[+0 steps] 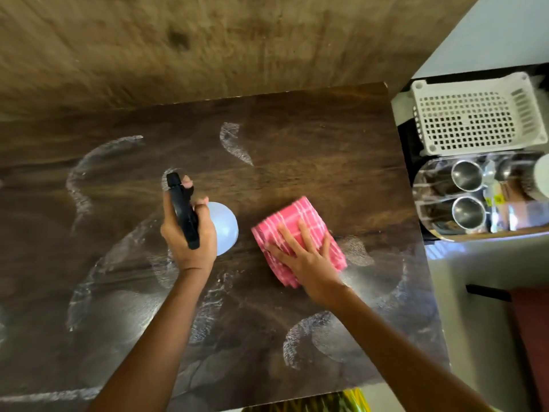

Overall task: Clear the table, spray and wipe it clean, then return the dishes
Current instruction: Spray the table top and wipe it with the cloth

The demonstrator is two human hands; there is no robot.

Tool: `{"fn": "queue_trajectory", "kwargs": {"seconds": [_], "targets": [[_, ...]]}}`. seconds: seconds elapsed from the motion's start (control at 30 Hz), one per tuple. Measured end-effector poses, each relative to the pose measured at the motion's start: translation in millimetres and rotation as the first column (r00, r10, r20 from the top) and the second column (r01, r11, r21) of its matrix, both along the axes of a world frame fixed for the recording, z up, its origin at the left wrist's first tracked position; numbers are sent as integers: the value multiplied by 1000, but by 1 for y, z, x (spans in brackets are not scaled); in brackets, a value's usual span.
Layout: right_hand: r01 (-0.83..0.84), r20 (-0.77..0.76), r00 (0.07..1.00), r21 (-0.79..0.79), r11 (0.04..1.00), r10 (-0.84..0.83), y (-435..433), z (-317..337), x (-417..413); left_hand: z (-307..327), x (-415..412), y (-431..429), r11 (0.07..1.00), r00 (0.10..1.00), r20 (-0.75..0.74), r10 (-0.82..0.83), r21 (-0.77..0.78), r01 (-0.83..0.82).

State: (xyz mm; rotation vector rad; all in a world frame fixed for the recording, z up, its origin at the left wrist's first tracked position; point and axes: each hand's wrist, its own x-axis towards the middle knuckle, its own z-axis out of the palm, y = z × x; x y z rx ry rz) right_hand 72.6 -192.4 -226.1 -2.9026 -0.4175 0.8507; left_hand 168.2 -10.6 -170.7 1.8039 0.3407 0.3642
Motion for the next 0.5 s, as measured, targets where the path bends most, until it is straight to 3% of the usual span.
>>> {"fn": "queue_trajectory", "kwargs": {"seconds": [0.07, 0.17, 0.23, 0.33, 0.4, 0.5], "targets": [[-13, -26, 1000, -55, 998, 12, -30, 3, -23, -1, 0, 5, 1000, 1000, 6, -26, -1, 26], [135, -12, 990, -148, 980, -138, -61, 12, -6, -1, -4, 7, 997, 998, -5, -61, 43, 61], [310, -6, 950, -99, 946, -312, -68, 8, 29, 1, -5, 6, 996, 997, 16, -69, 60, 68], [388, -28, 921, -34, 921, -389, -46, 12, 102, -3, -6, 2, 999, 999, -10, -42, 11, 42], [308, -22, 951, 1, 951, -308, -16, 11, 122, -4, -6, 0, 999, 999, -31, -22, -32, 21], [28, 8, 1000, -15, 1000, -28, 12, 1, 79, -9, -2, 5, 998, 998, -6, -64, 28, 64]]}}
